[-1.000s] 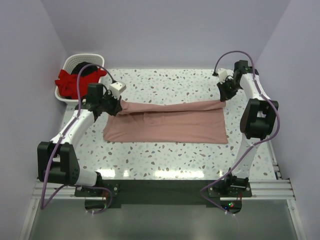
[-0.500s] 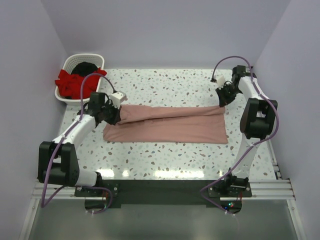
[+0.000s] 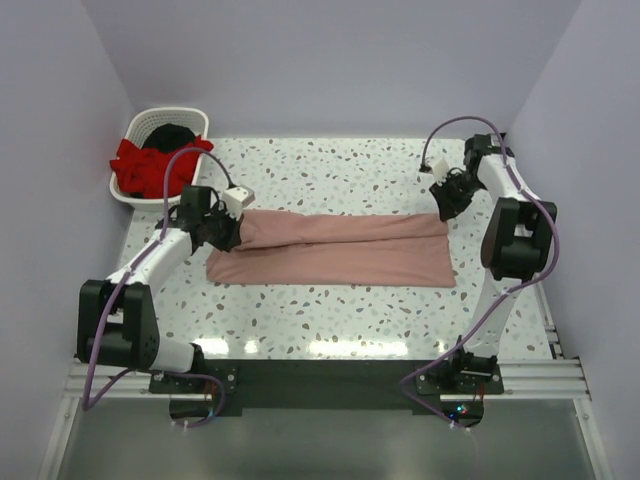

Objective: Fold and stack the t-shirts
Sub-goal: Fold the tshirt

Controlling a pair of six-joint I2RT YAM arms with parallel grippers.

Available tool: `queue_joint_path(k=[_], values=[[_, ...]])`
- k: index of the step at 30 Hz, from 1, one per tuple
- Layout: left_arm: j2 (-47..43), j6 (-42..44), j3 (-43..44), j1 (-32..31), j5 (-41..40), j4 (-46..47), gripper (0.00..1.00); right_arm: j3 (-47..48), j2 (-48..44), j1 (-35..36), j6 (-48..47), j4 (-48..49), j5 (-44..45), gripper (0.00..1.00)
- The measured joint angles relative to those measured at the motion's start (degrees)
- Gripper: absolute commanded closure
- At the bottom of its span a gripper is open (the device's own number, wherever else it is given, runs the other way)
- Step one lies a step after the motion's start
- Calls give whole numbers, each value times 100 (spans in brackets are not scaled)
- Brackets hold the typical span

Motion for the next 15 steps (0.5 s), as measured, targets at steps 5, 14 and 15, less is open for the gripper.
queue_joint_path(k=[5,14,15], values=[[4,243,-55,0,0,-96,91,-166,-149,0,-240,-177,48,67],[-20,940,-236,0,0,-498,57,-205,-367,13,-387,-516,144,50],[-17,973,-236,0,2,-538,56,-192,-367,28,-356,-527,149,50]])
